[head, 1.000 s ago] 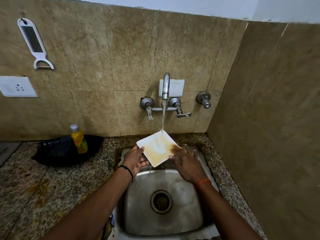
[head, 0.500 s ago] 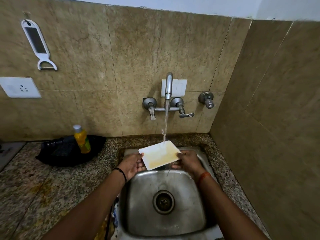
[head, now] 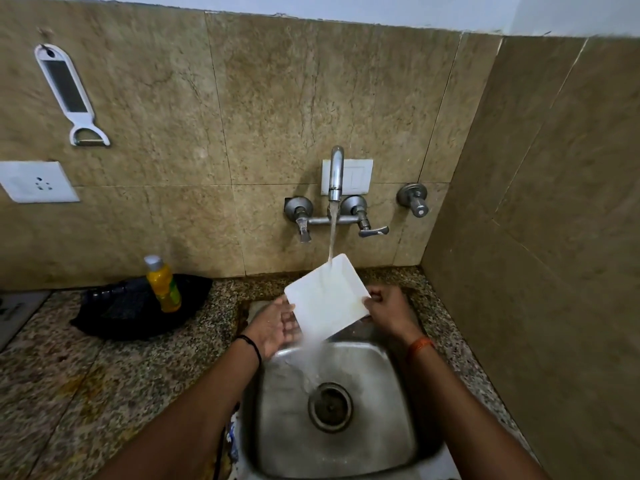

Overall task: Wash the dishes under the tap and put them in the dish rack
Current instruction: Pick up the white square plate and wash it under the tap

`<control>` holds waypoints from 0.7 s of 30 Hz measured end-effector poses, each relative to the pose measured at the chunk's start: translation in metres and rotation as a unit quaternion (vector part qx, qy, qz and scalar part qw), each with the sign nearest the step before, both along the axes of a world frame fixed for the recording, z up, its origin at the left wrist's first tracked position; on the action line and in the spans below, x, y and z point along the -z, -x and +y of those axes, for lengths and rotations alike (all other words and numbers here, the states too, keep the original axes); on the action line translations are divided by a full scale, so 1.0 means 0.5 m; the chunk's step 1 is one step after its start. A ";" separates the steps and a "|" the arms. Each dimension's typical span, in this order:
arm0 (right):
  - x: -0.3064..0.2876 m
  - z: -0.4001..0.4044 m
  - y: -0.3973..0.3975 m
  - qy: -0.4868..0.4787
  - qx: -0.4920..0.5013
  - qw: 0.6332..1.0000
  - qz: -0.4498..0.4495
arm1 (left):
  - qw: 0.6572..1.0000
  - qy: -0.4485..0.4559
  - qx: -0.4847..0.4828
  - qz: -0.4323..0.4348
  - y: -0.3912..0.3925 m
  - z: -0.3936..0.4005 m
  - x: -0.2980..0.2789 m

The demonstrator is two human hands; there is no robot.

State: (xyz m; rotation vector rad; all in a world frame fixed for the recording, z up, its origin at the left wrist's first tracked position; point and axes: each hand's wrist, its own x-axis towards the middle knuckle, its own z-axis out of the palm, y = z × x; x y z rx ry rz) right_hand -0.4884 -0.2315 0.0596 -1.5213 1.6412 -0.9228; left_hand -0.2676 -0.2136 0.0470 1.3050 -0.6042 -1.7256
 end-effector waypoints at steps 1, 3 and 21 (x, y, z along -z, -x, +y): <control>0.012 -0.001 0.000 -0.010 0.010 0.999 -0.036 | 1.000 0.023 0.000 -0.013 -0.004 -0.002 -0.004; 0.035 -0.007 -0.004 -0.026 0.033 0.994 -0.103 | 0.997 0.061 -0.002 -0.040 -0.008 -0.005 -0.015; 0.021 0.003 -0.015 -0.215 -0.007 0.947 -0.238 | 0.993 -0.013 0.044 -0.109 -0.030 0.008 -0.017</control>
